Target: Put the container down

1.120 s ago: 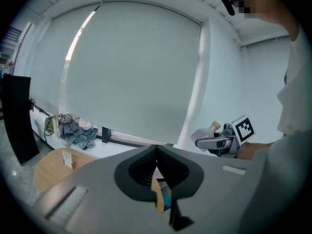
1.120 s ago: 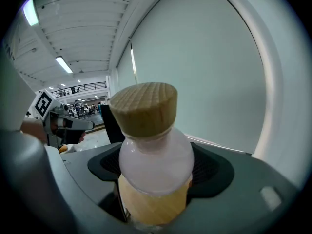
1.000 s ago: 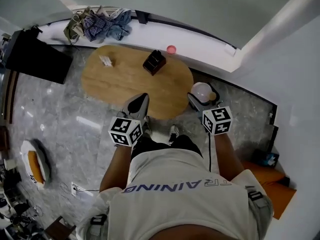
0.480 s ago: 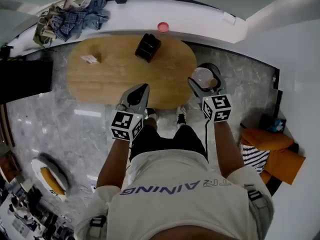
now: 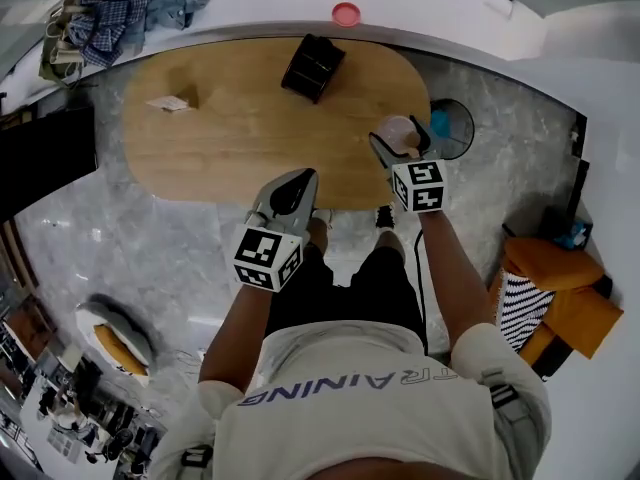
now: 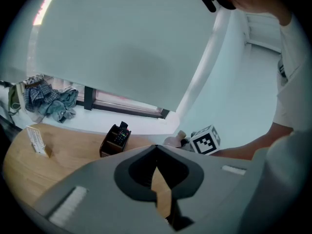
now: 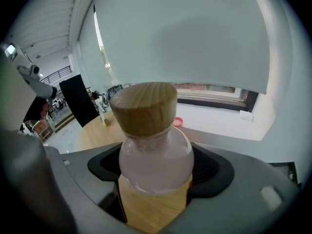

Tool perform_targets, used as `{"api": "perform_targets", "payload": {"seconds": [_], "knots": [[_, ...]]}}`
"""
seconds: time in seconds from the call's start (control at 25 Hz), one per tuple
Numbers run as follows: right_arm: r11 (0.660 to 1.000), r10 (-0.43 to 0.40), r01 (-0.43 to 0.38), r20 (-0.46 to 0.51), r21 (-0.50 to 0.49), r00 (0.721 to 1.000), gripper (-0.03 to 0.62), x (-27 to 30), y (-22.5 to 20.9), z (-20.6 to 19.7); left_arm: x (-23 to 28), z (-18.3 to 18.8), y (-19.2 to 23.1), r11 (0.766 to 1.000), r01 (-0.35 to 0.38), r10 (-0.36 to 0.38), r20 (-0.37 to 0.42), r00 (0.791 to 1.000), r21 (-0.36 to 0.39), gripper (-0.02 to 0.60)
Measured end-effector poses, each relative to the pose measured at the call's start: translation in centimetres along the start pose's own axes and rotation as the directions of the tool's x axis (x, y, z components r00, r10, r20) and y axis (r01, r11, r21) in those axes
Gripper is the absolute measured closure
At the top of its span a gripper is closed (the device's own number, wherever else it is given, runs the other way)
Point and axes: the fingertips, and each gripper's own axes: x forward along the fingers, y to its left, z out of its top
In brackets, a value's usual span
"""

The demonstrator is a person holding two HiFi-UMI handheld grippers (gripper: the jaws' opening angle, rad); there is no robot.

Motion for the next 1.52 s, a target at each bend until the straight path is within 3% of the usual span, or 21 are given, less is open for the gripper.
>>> {"api": "perform_targets", "payload": {"seconds": [0.4,0.72,1.12,1.2,1.36,1.52], "knots": [[0.999,-0.035,0.031,-0.140,-0.030,0.989,0.181,12.8,0.5,-6.4,4.0,-4.1,5.3,0.999,0.003,-0.005,-0.045,0.999,-0.033,0.581],[0.990,-0.072,0.052,-0.157,-0.130,0.985,0.181,16.6,0.7,-8.9,4.1,-7.2,6.3,0.999,-0.014,0.011,-0.088,0.996,-0.043,0.581],[0.995,-0.054,0.042,-0.124,-0.092,0.991,0.180,17.5,1.2,-9.8,3.7,-8.2,4.1,0.997,-0.023,0.017,-0.088,0.996,-0.068,0.581],[0.998,-0.013,0.004,-0.136,-0.065,0.991,0.133,17.2,1.4,-9.8,3.7,-8.0,3.1,0.998,-0.010,0.005,-0.087,0.996,-0.065,0.581],[0.998,0.038,-0.046,-0.154,-0.048,0.987,0.091,14.9,1.3,-9.1,3.0,-6.3,1.6,0.999,0.008,-0.011,-0.062,0.998,-0.051,0.581],[0.994,0.070,-0.081,-0.150,-0.070,0.986,0.114,10.1,2.0,-7.4,1.7,-4.2,0.3,0.998,-0.011,0.010,-0.030,0.999,-0.054,0.581]]}}
